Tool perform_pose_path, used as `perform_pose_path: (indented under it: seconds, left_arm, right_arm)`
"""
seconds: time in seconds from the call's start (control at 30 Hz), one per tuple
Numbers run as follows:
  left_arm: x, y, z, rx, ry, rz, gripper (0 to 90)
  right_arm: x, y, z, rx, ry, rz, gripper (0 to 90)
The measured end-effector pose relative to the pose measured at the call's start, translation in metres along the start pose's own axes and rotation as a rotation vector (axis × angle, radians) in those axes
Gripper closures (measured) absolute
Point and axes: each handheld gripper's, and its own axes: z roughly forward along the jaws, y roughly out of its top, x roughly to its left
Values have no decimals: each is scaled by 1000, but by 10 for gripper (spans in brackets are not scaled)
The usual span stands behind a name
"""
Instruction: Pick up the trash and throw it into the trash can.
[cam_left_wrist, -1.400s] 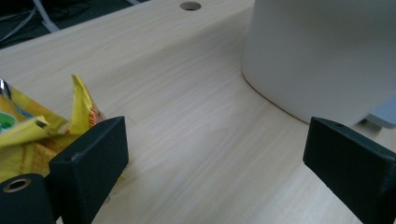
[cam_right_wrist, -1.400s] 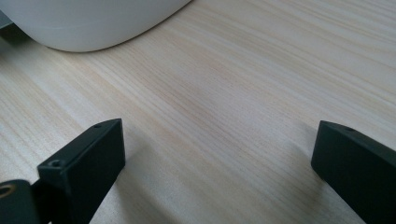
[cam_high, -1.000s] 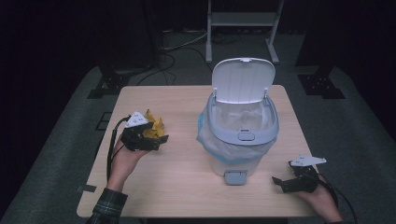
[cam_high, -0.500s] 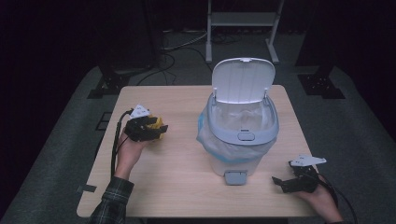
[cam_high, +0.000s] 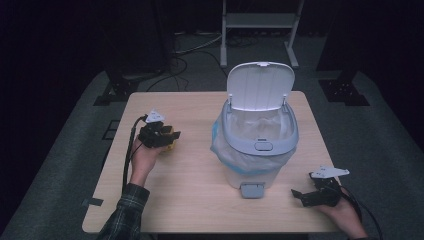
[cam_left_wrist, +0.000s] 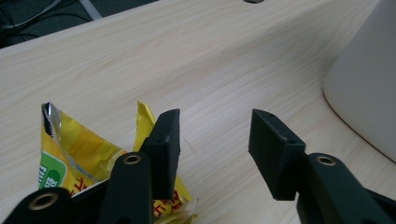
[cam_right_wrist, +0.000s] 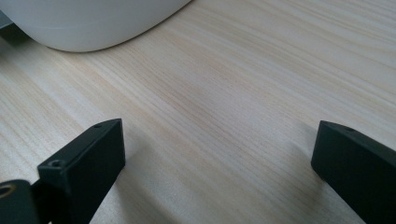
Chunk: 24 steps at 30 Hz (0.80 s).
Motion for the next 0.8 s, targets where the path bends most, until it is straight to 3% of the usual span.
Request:
perform_pose_path:
  seconds: [0.57, 0.8]
  left_arm:
    - [19, -15, -5, 38, 75, -34, 533]
    - [23, -19, -4, 55, 87, -27, 542]
  right_arm:
    - [0, 0, 0, 0, 0, -1, 20]
    - [0, 0, 0, 0, 0, -1, 19]
